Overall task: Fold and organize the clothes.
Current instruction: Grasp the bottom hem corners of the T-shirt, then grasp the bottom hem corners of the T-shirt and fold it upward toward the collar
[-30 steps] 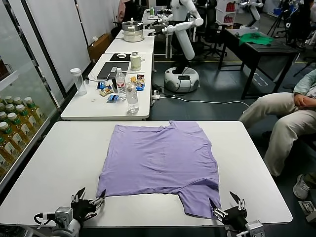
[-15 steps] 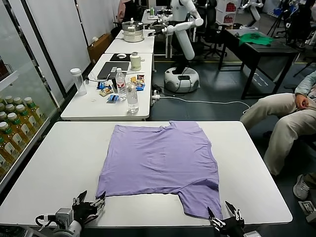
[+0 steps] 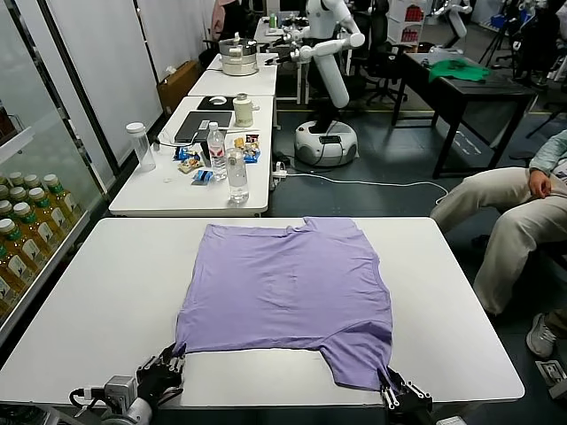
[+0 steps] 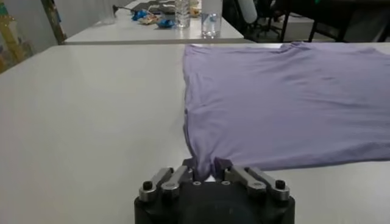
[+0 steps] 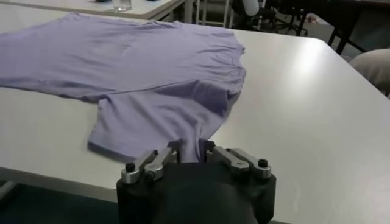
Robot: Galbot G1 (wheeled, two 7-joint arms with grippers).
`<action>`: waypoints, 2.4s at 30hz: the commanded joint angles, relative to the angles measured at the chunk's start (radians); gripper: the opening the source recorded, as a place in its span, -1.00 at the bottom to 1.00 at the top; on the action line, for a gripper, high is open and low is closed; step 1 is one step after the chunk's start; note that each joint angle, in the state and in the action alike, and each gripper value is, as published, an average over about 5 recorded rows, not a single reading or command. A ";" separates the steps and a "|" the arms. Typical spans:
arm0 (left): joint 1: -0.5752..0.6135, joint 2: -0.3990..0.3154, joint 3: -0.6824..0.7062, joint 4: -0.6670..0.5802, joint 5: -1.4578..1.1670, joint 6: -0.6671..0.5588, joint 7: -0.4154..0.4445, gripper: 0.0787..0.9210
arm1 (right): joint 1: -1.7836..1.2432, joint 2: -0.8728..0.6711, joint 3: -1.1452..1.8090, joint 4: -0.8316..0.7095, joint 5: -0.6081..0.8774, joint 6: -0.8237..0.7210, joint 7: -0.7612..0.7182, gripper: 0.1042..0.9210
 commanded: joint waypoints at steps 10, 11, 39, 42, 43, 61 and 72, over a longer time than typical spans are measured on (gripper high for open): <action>0.380 0.086 -0.062 -0.248 0.034 -0.101 -0.126 -0.99 | -0.289 -0.048 0.213 0.272 0.030 0.001 -0.025 -0.96; 0.401 0.089 -0.067 -0.252 0.038 -0.112 -0.135 -0.99 | -0.298 -0.047 0.208 0.277 0.023 0.002 -0.025 -0.96; -0.223 0.082 -0.038 0.092 -0.075 -0.039 0.031 -0.99 | 0.422 -0.005 -0.094 -0.063 -0.024 -0.122 0.024 -0.96; -0.247 0.075 -0.030 0.110 -0.068 -0.041 0.056 -0.99 | 0.435 -0.003 -0.107 -0.087 -0.031 -0.131 0.022 -0.96; -0.253 0.074 -0.027 0.115 -0.062 -0.041 0.065 -0.99 | 0.435 -0.002 -0.109 -0.095 -0.035 -0.132 0.021 -0.96; -0.353 0.027 -0.007 0.296 0.051 -0.063 0.094 -0.54 | 0.489 0.066 -0.175 -0.203 -0.076 -0.135 0.042 -0.23; -0.154 0.051 -0.068 0.058 -0.107 -0.010 0.020 0.22 | 0.293 0.019 -0.047 -0.048 -0.005 -0.167 0.046 0.55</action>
